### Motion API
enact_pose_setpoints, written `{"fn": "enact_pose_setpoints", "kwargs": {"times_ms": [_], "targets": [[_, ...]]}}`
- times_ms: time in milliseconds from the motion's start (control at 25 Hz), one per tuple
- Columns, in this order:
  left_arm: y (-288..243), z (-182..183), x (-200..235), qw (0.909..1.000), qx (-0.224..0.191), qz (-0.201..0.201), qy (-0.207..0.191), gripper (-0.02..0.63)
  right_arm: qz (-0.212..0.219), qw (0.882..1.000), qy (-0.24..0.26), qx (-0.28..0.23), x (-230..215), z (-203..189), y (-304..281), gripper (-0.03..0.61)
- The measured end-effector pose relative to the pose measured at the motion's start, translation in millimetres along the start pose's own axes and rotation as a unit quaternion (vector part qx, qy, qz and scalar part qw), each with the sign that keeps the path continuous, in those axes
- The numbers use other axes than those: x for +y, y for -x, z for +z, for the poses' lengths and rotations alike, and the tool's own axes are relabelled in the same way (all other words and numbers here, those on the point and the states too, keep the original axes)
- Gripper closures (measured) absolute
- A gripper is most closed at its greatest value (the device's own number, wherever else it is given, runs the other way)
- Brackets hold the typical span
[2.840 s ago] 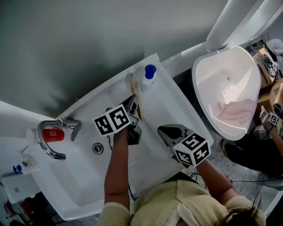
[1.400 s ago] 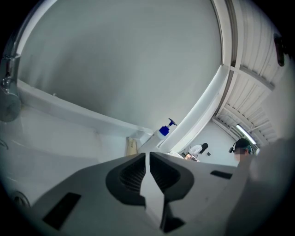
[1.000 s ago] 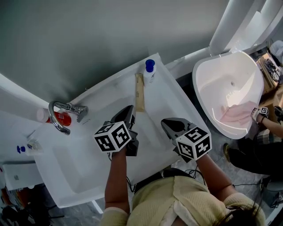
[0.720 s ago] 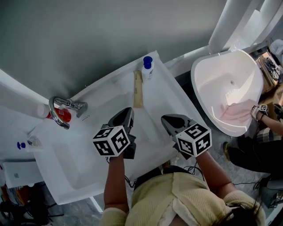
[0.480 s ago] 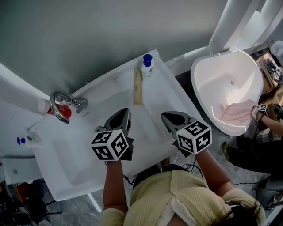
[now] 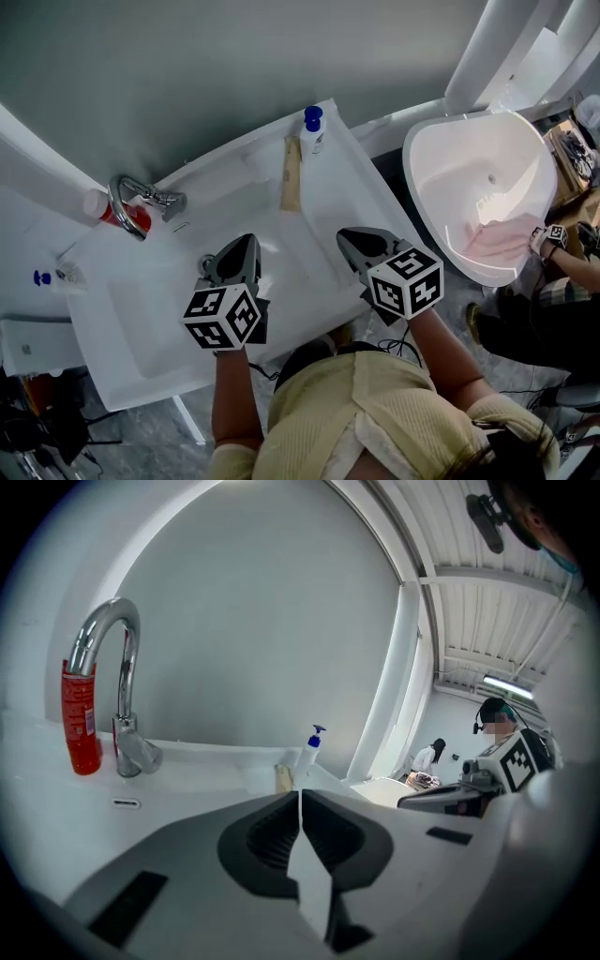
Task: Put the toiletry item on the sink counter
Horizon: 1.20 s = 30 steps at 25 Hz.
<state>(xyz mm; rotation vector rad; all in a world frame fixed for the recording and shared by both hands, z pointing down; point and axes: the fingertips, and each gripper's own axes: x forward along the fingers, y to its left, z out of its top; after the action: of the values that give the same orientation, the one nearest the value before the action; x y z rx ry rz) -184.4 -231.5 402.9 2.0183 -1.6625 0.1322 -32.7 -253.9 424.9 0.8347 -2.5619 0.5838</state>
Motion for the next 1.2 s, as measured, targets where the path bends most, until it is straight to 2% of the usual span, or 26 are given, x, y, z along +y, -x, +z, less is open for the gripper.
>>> {"fn": "enact_pose_setpoints", "kwargs": {"times_ms": [280, 720, 1200], "targets": [[21, -5, 1, 0.9999, -0.009, 0.014, 0.003, 0.568, 0.0, 1.0, 0.012, 0.0, 5, -1, 5, 0.554], [47, -27, 11, 0.9992, -0.001, 0.039, 0.012, 0.568, -0.007, 1.0, 0.024, 0.0, 8, -2, 7, 0.554], [56, -43, 12, 0.9991, 0.009, 0.04, 0.011, 0.568, -0.007, 1.0, 0.02, -0.003, 7, -4, 4, 0.554]]}}
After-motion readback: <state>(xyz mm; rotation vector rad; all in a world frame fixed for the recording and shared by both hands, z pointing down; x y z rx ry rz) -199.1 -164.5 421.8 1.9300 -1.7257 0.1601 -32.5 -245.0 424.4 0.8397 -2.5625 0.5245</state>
